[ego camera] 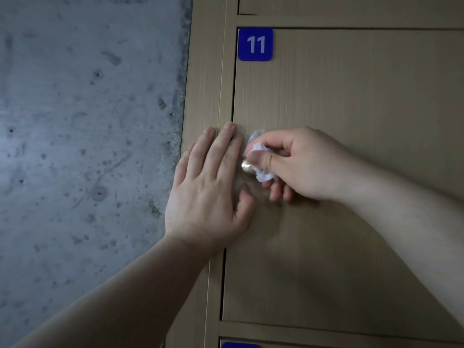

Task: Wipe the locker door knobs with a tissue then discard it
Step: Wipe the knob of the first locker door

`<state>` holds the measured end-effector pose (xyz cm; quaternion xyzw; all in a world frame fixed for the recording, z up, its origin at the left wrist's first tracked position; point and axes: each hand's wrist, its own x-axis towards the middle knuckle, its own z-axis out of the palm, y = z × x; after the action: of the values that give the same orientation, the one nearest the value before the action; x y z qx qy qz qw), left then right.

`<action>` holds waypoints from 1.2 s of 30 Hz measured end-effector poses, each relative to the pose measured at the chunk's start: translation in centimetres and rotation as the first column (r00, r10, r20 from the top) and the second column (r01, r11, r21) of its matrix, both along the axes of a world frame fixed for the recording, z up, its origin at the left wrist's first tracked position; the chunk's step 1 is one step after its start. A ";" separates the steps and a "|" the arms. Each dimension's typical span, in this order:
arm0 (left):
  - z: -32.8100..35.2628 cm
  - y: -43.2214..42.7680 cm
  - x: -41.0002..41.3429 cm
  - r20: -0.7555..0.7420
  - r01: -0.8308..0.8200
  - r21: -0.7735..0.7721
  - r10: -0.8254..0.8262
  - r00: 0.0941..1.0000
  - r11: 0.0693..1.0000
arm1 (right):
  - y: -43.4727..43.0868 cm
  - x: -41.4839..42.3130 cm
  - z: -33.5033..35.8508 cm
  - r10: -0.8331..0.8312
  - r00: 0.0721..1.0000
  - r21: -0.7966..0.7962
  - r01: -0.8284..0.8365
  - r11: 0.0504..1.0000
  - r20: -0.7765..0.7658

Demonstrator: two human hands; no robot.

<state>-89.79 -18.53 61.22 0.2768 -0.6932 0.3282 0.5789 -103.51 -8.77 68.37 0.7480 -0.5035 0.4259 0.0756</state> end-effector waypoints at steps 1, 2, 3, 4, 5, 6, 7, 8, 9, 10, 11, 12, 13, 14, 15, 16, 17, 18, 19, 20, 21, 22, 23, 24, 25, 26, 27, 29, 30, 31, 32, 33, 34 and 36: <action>0.0 0.0 0.0 0.000 0.003 0.000 -0.003 1.000 1.000 | 0.2 -0.1 0.3 -0.036 0.997 -0.020 0.034 0.999 -0.072; 0.0 0.0 0.0 0.002 0.006 0.001 -0.006 1.000 1.000 | 0.4 0.0 0.6 -0.047 0.992 -0.015 0.046 0.999 -0.116; 0.0 0.0 0.0 0.004 0.009 0.002 -0.009 1.000 1.000 | 0.6 0.1 0.8 -0.047 0.988 0.006 0.048 0.999 -0.145; 0.0 0.0 0.0 0.001 0.014 0.001 -0.014 1.000 1.000 | 0.7 0.4 1.0 -0.050 0.984 0.030 0.056 0.998 -0.174; 0.0 0.0 0.0 -0.004 0.019 -0.001 -0.019 1.000 1.000 | 0.8 0.6 1.2 -0.055 0.978 0.053 0.067 0.996 -0.201; 0.0 0.0 0.0 -0.009 0.025 -0.006 -0.025 1.000 1.000 | 0.7 0.9 1.4 -0.064 0.973 0.073 0.082 0.994 -0.220; 0.0 0.0 -0.1 -0.013 0.027 -0.011 -0.027 1.000 1.000 | 0.6 1.1 1.6 -0.071 0.970 0.088 0.094 0.992 -0.232; -0.1 0.0 -0.1 -0.015 0.026 -0.014 -0.026 1.000 1.000 | 0.5 1.3 1.6 -0.074 0.968 0.103 0.101 0.990 -0.238; -0.1 -0.1 -0.1 -0.015 0.024 -0.013 -0.024 1.000 1.000 | 0.4 1.4 1.7 -0.076 0.969 0.114 0.105 0.988 -0.236; -0.1 -0.1 -0.2 -0.013 0.020 -0.013 -0.020 1.000 1.000 | 0.2 1.4 1.7 -0.083 0.971 0.117 0.112 0.987 -0.226; 0.0 -0.1 -0.2 -0.012 0.017 -0.013 -0.017 1.000 1.000 | 0.1 1.4 1.6 -0.102 0.971 0.105 0.127 0.986 -0.216; 0.0 -0.1 -0.2 -0.013 0.015 -0.014 -0.015 1.000 1.000 | 0.0 1.3 1.3 -0.132 0.969 0.070 0.149 0.986 -0.208; 0.0 -0.2 -0.2 -0.015 0.013 -0.017 -0.013 1.000 1.000 | -0.2 1.4 0.9 -0.168 0.966 0.013 0.174 0.985 -0.197; 0.0 -0.2 -0.2 -0.016 0.011 -0.021 -0.011 1.000 1.000 | -0.4 1.5 0.3 -0.203 0.963 -0.056 0.196 0.979 -0.176; -0.1 -0.3 -0.2 -0.016 0.008 -0.025 -0.009 1.000 1.000 | -0.7 1.7 -0.3 -0.226 0.964 -0.124 0.209 0.970 -0.144; -0.1 -0.2 -0.2 -0.013 0.005 -0.026 -0.005 1.000 1.000 | -1.0 1.8 -0.8 -0.233 0.967 -0.180 0.212 0.960 -0.102; -0.1 -0.2 -0.2 -0.011 0.004 -0.026 -0.004 1.000 1.000 | -1.2 1.9 -1.1 -0.226 0.972 -0.211 0.209 0.955 -0.062; -0.1 -0.2 -0.2 -0.011 0.005 -0.025 -0.006 1.000 1.000 | -1.2 1.8 -1.3 -0.199 0.979 -0.205 0.189 0.960 -0.030; -0.1 -0.1 -0.2 -0.012 0.006 -0.023 -0.007 1.000 1.000 | -1.1 1.6 -1.2 -0.143 0.990 -0.162 0.140 0.977 -0.005; -0.1 -0.1 -0.2 -0.012 0.005 -0.017 -0.006 1.000 1.000 | -0.8 1.3 -1.0 -0.059 0.998 -0.090 0.061 0.994 0.021; 0.0 -0.1 -0.2 -0.012 0.005 -0.008 -0.005 1.000 1.000 | -0.4 0.9 -0.8 0.041 0.997 -0.003 -0.041 0.999 0.059; 0.0 -0.1 -0.1 -0.013 0.004 -0.002 -0.004 1.000 1.000 | 0.0 0.4 -0.5 0.144 0.983 0.084 -0.155 0.984 0.116; 0.0 -0.1 -0.1 -0.014 0.006 -0.001 -0.006 1.000 1.000 | 0.3 0.0 -0.3 0.224 0.958 0.156 -0.253 0.955 0.179; -0.1 -0.1 -0.1 -0.014 0.006 -0.002 -0.006 1.000 1.000 | 0.5 -0.4 -0.2 0.271 0.936 0.201 -0.317 0.927 0.226; -0.1 -0.1 -0.1 -0.014 0.006 -0.004 -0.006 1.000 1.000 | 0.6 -0.5 -0.2 0.288 0.926 0.217 -0.342 0.914 0.246; -0.1 -0.2 -0.1 -0.013 0.006 -0.005 -0.006 1.000 1.000 | 0.5 -0.6 -0.2 0.284 0.929 0.211 -0.335 0.918 0.239; -0.1 -0.2 -0.1 -0.013 0.007 -0.006 -0.007 1.000 1.000 | 0.3 -0.6 -0.3 0.258 0.946 0.179 -0.294 0.939 0.198; -0.1 -0.2 -0.1 -0.008 0.008 -0.004 -0.008 1.000 1.000 | -0.2 -0.5 -0.5 0.169 0.983 0.077 -0.175 0.982 0.075; -0.1 -0.2 -0.1 -0.007 0.007 -0.001 -0.007 1.000 1.000 | -0.5 -0.4 -0.6 0.133 0.990 0.036 -0.134 0.990 0.040; -0.1 -0.2 -0.1 -0.007 0.004 0.002 -0.004 1.000 1.000 | -0.6 -0.3 -0.7 0.103 0.994 0.006 -0.104 0.995 0.023; -0.1 -0.2 -0.1 -0.007 0.001 0.004 -0.001 1.000 1.000 | -0.5 -0.1 -0.7 0.070 0.998 -0.016 -0.070 0.997 0.005; -0.1 -0.2 -0.1 -0.007 -0.001 0.006 0.001 1.000 1.000 | -0.3 0.2 -0.5 0.030 0.999 -0.027 -0.030 0.999 -0.023; -0.1 -0.2 -0.1 -0.007 -0.004 0.009 0.004 1.000 1.000 | 0.0 0.4 -0.3 -0.015 0.998 -0.021 0.013 1.000 -0.060; -0.1 -0.1 -0.1 -0.003 -0.007 0.014 0.007 1.000 1.000 | 0.8 1.0 0.5 -0.106 0.981 -0.001 0.108 0.994 -0.160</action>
<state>-89.90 -18.64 61.11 0.2836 -0.6937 0.3248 0.5769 -102.54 -7.92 68.87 0.7518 -0.5369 0.3580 0.1356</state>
